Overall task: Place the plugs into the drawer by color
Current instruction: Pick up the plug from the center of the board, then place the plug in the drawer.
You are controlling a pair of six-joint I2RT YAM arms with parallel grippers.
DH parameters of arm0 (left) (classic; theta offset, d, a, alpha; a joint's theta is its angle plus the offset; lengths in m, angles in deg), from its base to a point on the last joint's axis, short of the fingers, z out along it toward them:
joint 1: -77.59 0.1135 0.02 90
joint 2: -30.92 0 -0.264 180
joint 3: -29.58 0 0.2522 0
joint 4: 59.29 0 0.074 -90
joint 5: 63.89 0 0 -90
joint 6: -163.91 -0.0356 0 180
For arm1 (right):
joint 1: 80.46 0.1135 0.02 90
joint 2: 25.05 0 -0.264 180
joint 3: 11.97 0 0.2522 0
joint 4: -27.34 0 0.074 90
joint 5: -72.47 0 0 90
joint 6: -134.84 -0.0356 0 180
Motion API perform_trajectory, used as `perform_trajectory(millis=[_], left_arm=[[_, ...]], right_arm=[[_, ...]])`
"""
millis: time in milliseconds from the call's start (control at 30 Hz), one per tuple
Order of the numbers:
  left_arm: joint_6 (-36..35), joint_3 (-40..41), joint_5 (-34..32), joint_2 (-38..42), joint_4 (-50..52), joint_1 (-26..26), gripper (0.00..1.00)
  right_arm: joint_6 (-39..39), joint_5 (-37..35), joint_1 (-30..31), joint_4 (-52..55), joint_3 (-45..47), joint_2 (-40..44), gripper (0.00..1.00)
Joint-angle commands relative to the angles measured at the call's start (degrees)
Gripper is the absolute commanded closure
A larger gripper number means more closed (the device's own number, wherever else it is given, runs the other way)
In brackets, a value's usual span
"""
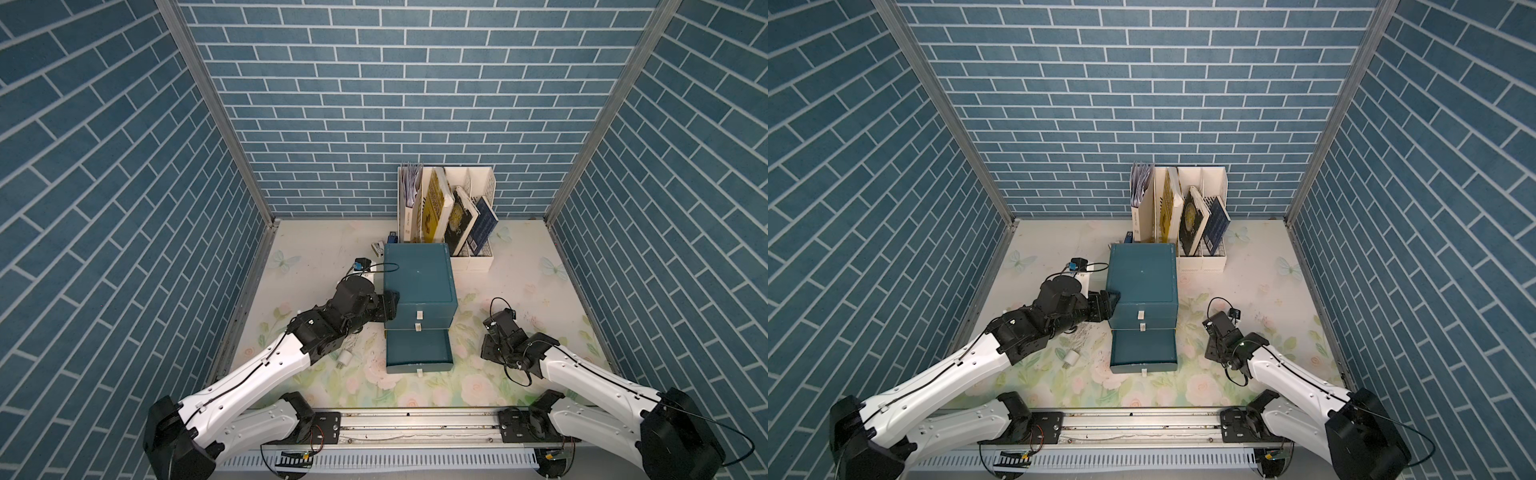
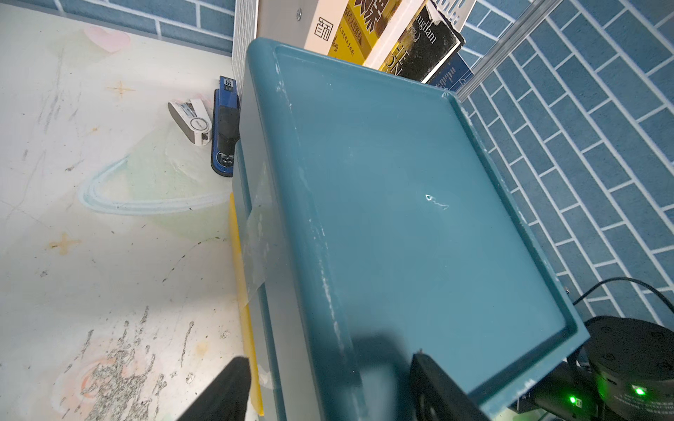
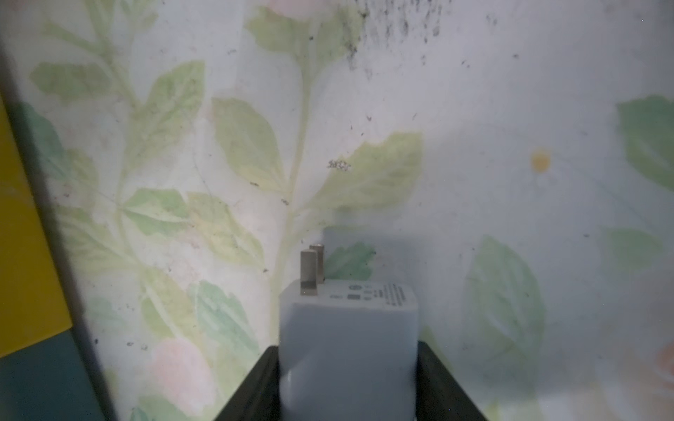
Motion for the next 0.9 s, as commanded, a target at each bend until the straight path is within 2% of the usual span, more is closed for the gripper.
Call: perform_trajectory(millis=[0,100,200,367,533,700,800,867], left_arm=[[0.0,1.4,-0.8,-0.1,1.8,0.2,0.26],[-0.1,1.9,-1.0,0.5,1.5,0.2,0.26],[0.6,1.8,-2.2,1.3,2.0,0.2,0.28],[1.3,2.5,-2.4,2.9,0.8,0.2,0.27],[1.3,2.3,-2.0,2.7,0.5,0.2,0.28],[1.5,2.4,-2.6,2.6,0.7,0.2,0.28],[1.6,3.1,-2.4,2.4,0.1,0.3,0.28],[1.8,3.2,-2.4,2.0,0.2,0.2,0.29]], right_arm=[[-1.7,-2.0,0.3,2.0,0.9,-0.4,0.62],[-2.1,-3.9,1.7,3.8,-0.6,0.6,0.80],[-3.5,-6.6,5.6,7.3,-4.2,3.1,1.00],[-6.1,-12.0,14.1,13.5,-11.8,7.7,1.00],[-6.4,-15.5,26.7,13.3,-19.0,10.9,1.00],[-11.1,-20.7,39.9,17.3,-25.3,5.8,1.00],[-11.7,-18.1,44.9,14.4,-25.2,1.6,1.00],[-11.7,-15.0,45.9,11.1,-24.2,-0.8,1.00]])
